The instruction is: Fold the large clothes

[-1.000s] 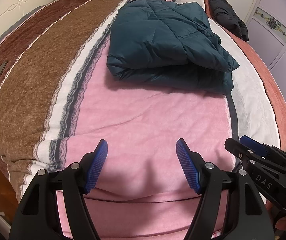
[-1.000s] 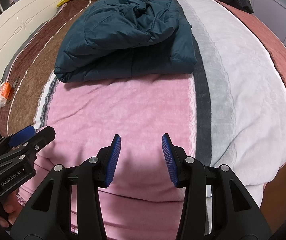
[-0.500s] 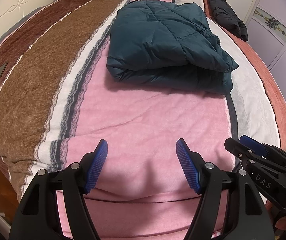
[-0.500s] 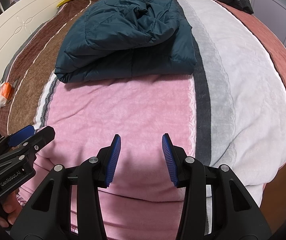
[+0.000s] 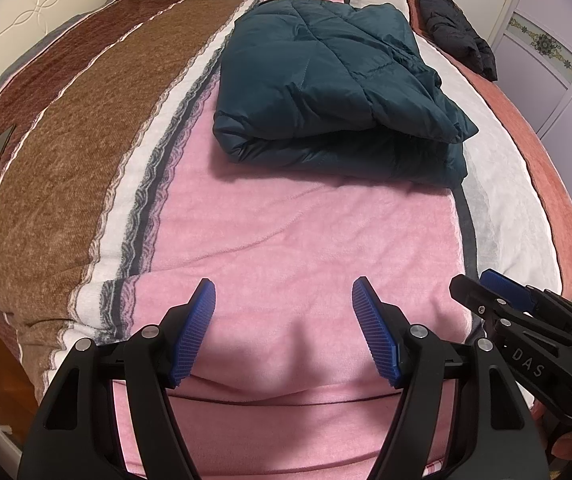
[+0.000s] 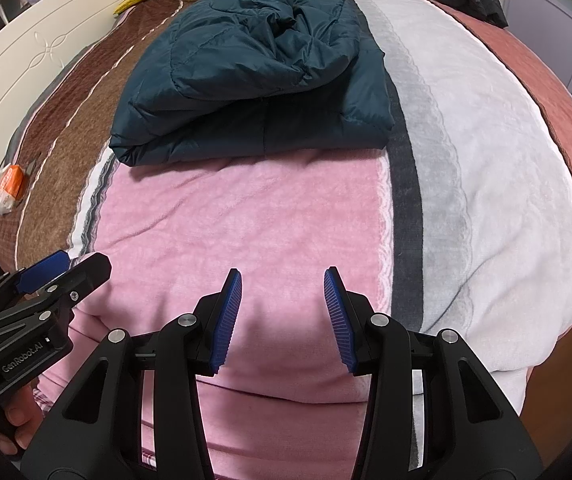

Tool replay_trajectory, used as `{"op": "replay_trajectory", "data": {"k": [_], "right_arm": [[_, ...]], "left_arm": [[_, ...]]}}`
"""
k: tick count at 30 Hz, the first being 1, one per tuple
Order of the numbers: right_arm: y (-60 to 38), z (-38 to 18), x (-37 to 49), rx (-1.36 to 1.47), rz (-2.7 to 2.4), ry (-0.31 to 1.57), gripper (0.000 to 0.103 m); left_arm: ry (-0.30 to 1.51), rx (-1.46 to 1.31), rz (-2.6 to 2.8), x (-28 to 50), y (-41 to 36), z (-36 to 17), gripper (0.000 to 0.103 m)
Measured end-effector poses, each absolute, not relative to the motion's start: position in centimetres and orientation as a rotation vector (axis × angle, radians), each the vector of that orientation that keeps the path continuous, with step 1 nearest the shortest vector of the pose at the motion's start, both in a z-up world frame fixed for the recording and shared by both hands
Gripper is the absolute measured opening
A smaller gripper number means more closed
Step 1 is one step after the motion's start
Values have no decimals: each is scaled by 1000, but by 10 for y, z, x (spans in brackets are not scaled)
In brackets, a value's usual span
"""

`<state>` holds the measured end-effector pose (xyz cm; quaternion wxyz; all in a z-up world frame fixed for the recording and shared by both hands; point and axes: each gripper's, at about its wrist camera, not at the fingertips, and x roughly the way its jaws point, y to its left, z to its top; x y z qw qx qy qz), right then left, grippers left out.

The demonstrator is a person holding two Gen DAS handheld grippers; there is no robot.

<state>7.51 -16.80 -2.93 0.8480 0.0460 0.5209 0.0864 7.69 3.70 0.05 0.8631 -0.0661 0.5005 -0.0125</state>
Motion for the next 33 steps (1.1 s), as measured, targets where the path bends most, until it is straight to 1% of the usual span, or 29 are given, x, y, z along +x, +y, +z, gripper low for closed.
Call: {"op": "replay_trajectory", "data": {"k": [6, 8, 14, 33], "right_arm": [[-168, -29, 75, 98, 181, 1098, 43], [-168, -29, 75, 98, 181, 1098, 43], [-168, -29, 74, 98, 180, 1098, 43], [-167, -29, 74, 99, 179, 1099, 43]], "left_arm": [[1053, -136, -29, 77, 36, -1, 68], [1050, -136, -33, 77, 36, -1, 64], [1049, -128, -29, 76, 35, -1, 61], [1063, -125, -15, 78, 36, -2, 60]]}}
